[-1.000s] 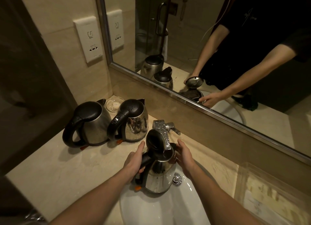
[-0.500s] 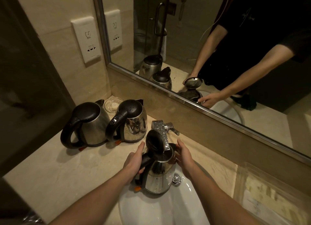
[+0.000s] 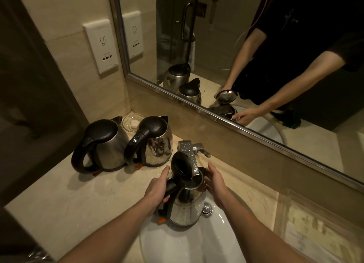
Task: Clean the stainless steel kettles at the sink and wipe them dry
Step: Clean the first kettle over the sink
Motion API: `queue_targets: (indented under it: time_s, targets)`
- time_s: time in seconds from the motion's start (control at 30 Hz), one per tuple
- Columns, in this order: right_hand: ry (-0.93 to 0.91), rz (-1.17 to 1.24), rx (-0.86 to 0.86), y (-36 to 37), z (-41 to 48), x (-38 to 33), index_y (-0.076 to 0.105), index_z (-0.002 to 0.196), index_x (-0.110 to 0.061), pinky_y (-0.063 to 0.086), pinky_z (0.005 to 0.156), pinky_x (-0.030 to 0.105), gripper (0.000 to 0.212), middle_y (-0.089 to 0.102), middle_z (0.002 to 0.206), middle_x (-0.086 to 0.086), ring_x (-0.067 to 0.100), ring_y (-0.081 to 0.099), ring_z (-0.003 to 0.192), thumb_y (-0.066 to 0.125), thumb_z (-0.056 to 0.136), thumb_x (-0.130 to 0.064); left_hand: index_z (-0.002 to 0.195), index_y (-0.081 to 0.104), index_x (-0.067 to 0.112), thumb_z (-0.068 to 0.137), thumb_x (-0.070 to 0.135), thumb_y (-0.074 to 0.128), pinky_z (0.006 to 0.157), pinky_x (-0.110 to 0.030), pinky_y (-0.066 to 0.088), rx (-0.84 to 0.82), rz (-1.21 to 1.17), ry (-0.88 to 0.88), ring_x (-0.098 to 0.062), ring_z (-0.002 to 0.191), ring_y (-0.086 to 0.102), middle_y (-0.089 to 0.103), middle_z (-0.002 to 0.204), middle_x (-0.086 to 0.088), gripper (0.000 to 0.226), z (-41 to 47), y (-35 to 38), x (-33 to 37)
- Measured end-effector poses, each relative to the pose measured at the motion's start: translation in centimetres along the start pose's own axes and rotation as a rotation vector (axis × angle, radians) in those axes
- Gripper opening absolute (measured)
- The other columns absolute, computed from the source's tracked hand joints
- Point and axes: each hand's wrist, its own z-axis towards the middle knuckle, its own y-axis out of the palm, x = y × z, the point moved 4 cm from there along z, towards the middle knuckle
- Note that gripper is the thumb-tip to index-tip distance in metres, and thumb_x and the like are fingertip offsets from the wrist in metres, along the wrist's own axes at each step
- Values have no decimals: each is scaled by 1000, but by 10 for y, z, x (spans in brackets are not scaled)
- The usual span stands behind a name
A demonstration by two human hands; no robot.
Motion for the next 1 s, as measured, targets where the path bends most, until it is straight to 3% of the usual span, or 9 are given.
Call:
queue_targets:
  time_s: [0.13,0.2,0.27,0.3,0.43,0.53,0.67,0.87,1.0]
  targets:
    - [-10,6,-5,1,0,0,64,91,-19,46,63,26,44,68,84,-7,9,60,83,38,95,-55,74,55,11,93,74,32,50,-26,41,7,4,-2,-14,37,45,47,43,0,70,-1,-1,1]
    - [-5,18,-11,1,0,0,63,89,-20,51,77,32,43,67,90,-6,7,59,88,37,95,-54,77,56,10,93,73,32,50,-25,40,10,9,0,-14,37,45,47,43,-1,70,-1,0,1]
    - [-1,29,-16,2,1,0,63,87,-20,42,99,42,42,65,103,-6,6,53,98,37,96,-52,76,55,9,94,73,31,51,-27,41,8,16,10,-14,37,45,46,42,-1,71,0,0,1]
    - [-1,32,-17,2,1,-1,62,87,-20,39,102,42,42,61,105,-8,5,51,99,37,97,-51,74,55,10,94,73,30,53,-27,41,3,19,16,-14,37,45,46,42,-1,71,0,0,0]
    - [-3,19,-11,1,1,0,63,88,-20,47,71,26,42,67,85,-7,7,59,82,36,96,-52,63,52,12,93,74,29,58,-30,42,-17,19,28,-15,36,44,46,42,-2,73,2,0,-1]
    - [2,7,0,0,2,0,64,88,-20,50,74,28,43,67,80,-7,9,60,85,37,96,-54,64,53,12,92,75,30,55,-29,42,-14,12,28,-15,35,45,47,43,-2,73,3,0,-1]
    - [1,9,12,-1,4,1,66,91,-19,42,59,25,46,71,76,-9,10,61,82,38,94,-56,75,58,11,92,75,32,49,-25,41,-15,4,25,-13,35,47,50,44,-1,72,6,0,-2]
    - [1,16,18,0,7,3,67,95,-18,42,63,27,48,71,88,-4,13,61,89,40,93,-57,65,55,13,89,79,30,52,-27,42,-28,7,24,-13,35,46,49,44,-1,74,8,0,-4]
    - [0,9,21,0,7,3,66,91,-19,41,64,27,46,71,83,-7,12,61,87,39,93,-57,70,58,13,87,82,30,52,-27,42,-13,7,20,-14,36,48,50,46,-2,76,9,-1,-5]
